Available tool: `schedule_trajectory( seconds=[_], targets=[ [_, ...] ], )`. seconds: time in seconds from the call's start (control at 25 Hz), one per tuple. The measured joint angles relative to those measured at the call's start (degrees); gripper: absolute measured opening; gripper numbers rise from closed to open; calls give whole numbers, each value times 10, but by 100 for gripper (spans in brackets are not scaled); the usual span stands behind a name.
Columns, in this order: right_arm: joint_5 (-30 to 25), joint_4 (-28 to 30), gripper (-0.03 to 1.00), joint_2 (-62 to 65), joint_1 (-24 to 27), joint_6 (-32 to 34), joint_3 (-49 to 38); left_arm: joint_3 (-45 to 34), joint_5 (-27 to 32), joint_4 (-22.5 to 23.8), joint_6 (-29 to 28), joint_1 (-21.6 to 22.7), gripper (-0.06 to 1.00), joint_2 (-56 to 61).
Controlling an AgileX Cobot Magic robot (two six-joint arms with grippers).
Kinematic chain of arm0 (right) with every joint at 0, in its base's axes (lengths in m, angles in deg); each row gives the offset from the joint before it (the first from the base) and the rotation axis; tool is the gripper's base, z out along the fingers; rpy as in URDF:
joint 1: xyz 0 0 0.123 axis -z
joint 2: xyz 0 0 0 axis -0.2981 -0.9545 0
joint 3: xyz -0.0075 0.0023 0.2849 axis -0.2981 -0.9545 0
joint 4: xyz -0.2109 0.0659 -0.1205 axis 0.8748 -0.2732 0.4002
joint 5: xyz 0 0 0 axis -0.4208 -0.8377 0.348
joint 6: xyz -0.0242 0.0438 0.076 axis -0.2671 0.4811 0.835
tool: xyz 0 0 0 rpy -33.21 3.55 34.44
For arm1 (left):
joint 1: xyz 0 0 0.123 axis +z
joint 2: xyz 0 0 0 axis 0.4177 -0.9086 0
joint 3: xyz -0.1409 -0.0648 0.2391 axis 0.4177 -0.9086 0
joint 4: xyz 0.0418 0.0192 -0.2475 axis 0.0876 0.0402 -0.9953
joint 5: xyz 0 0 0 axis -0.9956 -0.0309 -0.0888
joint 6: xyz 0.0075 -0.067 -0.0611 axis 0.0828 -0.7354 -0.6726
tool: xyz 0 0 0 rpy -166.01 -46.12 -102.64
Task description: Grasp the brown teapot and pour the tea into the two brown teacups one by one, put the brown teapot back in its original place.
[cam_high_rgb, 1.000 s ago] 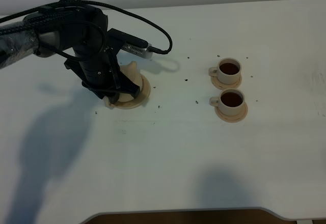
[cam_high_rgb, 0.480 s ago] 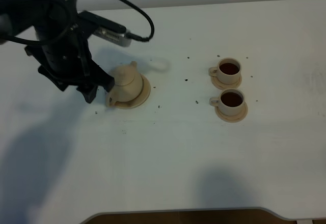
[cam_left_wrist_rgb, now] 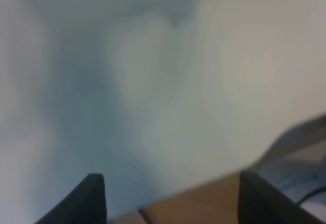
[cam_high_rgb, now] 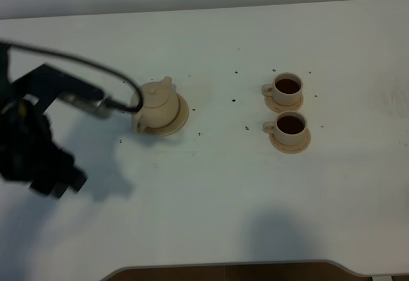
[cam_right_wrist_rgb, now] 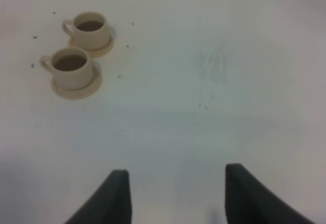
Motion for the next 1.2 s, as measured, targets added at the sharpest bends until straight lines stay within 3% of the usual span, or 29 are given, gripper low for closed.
schedule_trajectory(
  seconds=[0.36,0.64,0.96,1.2],
  targets=[
    [0,0,44,0,0,0,0,-158,-5,-25,0,0,55,212],
    [0,0,44,0,0,0,0,-249,-52,-74,-11,0,55,313],
    [0,0,44,0,0,0,0,-267,-81,-78,-11,10,55,397],
    [0,0,44,0,0,0,0,-267,-81,-78,-11,81,55,473]
  ],
)
